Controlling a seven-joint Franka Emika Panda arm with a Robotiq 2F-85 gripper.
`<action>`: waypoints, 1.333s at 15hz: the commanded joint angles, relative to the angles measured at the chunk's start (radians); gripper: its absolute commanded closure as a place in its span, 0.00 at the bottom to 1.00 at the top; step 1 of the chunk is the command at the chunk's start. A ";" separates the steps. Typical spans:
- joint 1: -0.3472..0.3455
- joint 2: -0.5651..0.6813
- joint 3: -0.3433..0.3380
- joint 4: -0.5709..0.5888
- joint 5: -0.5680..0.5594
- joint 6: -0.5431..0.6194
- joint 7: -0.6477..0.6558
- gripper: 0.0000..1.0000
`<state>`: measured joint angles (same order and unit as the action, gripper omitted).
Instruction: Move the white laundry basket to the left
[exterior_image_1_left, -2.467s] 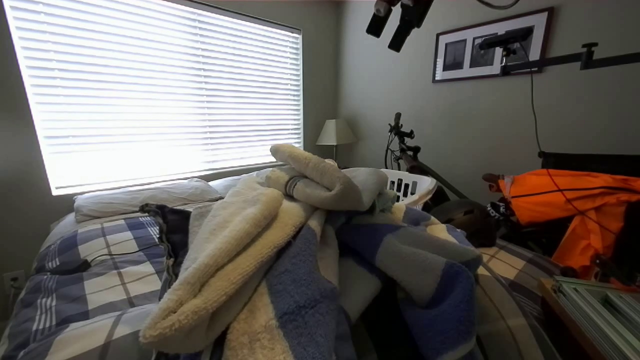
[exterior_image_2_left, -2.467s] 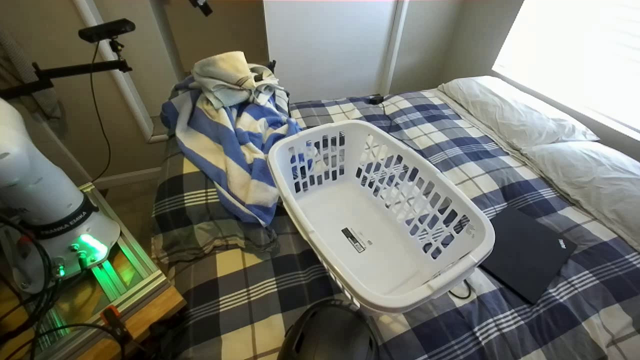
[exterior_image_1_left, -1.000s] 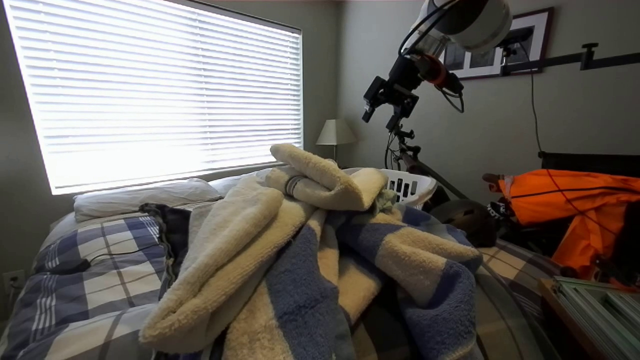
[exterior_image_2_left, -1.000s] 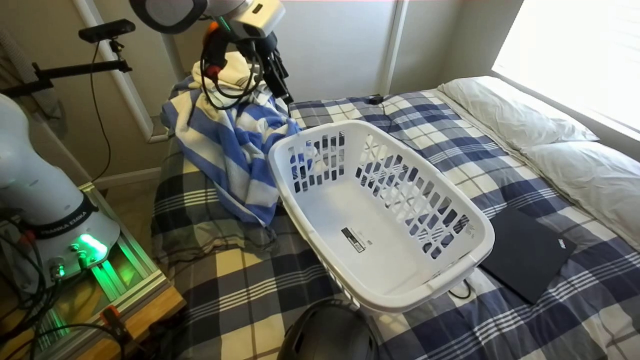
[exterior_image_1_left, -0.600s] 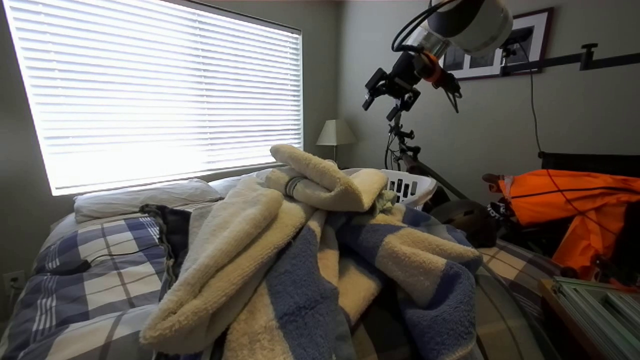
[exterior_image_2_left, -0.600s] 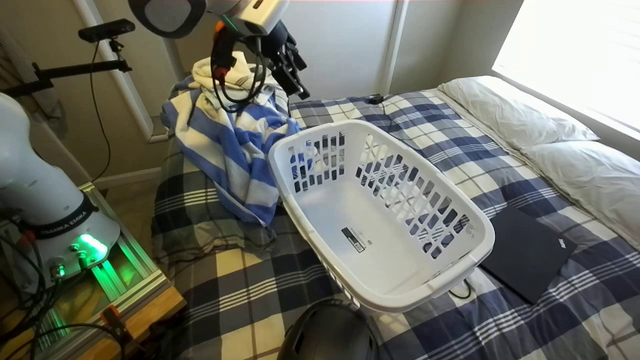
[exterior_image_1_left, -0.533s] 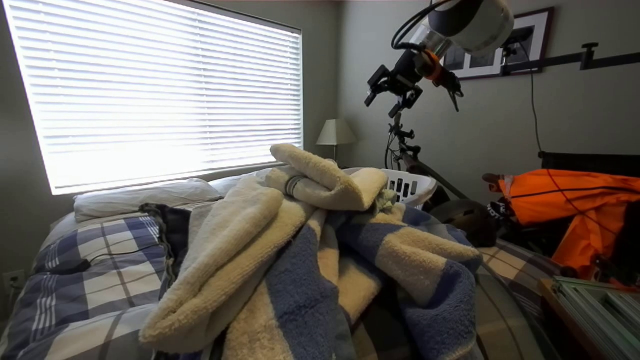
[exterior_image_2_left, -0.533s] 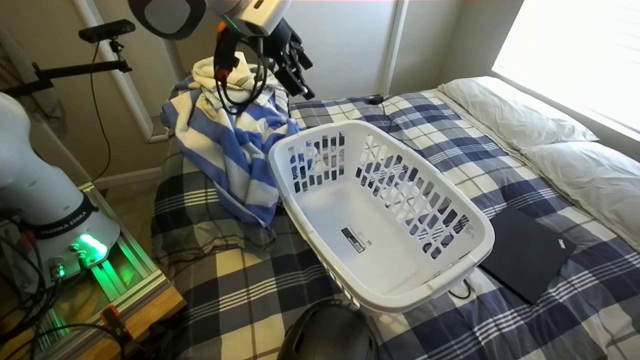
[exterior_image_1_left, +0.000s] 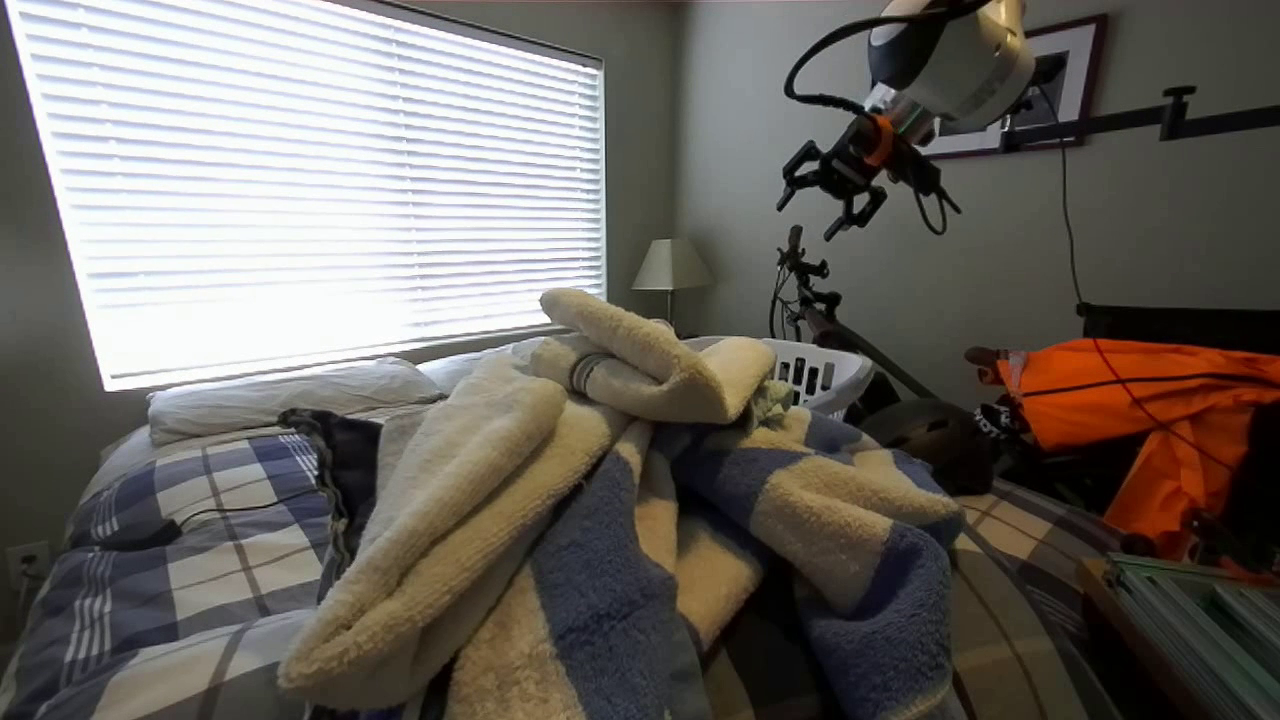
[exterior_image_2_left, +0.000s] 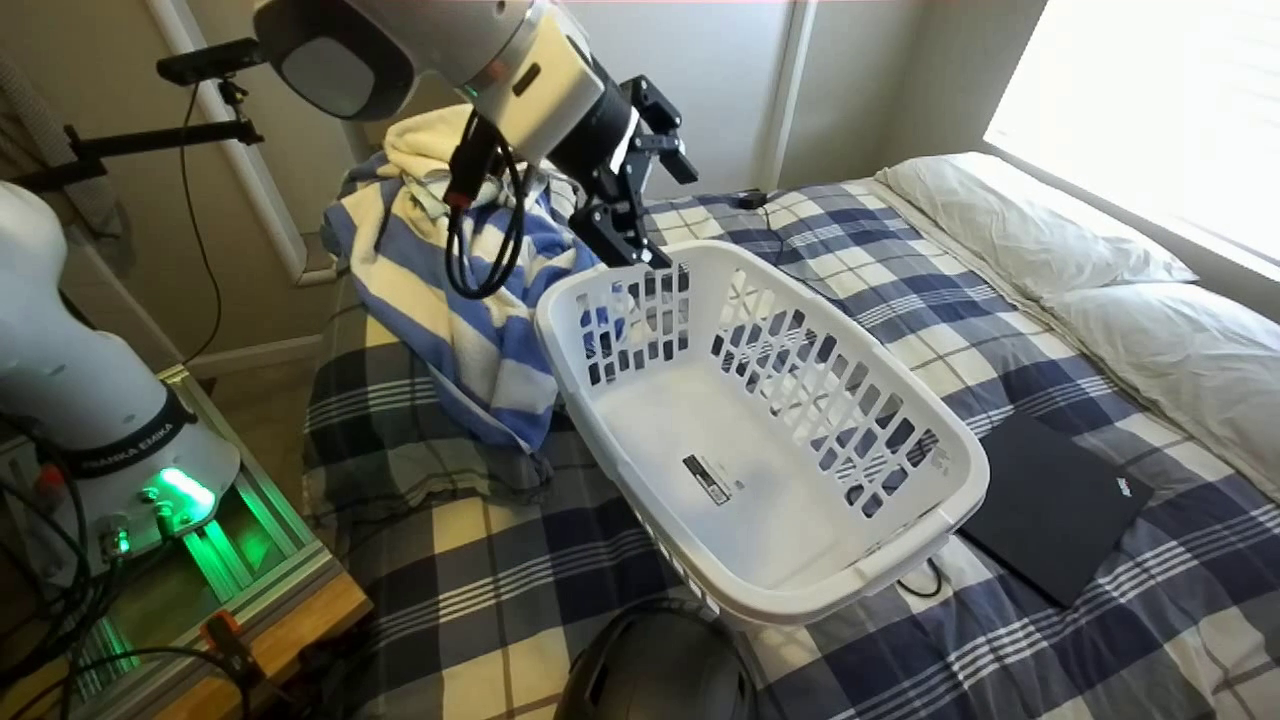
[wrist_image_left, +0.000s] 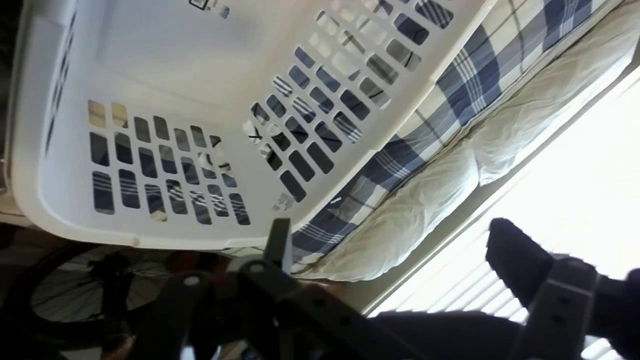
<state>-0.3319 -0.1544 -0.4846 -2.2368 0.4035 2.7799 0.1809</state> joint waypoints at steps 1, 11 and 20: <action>-0.045 0.124 -0.015 0.075 0.077 0.003 0.097 0.00; -0.102 0.234 -0.002 0.104 0.038 -0.008 0.311 0.00; -0.179 0.417 -0.077 0.227 0.012 -0.205 0.540 0.00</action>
<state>-0.4719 0.1694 -0.5441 -2.1019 0.4243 2.6682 0.6416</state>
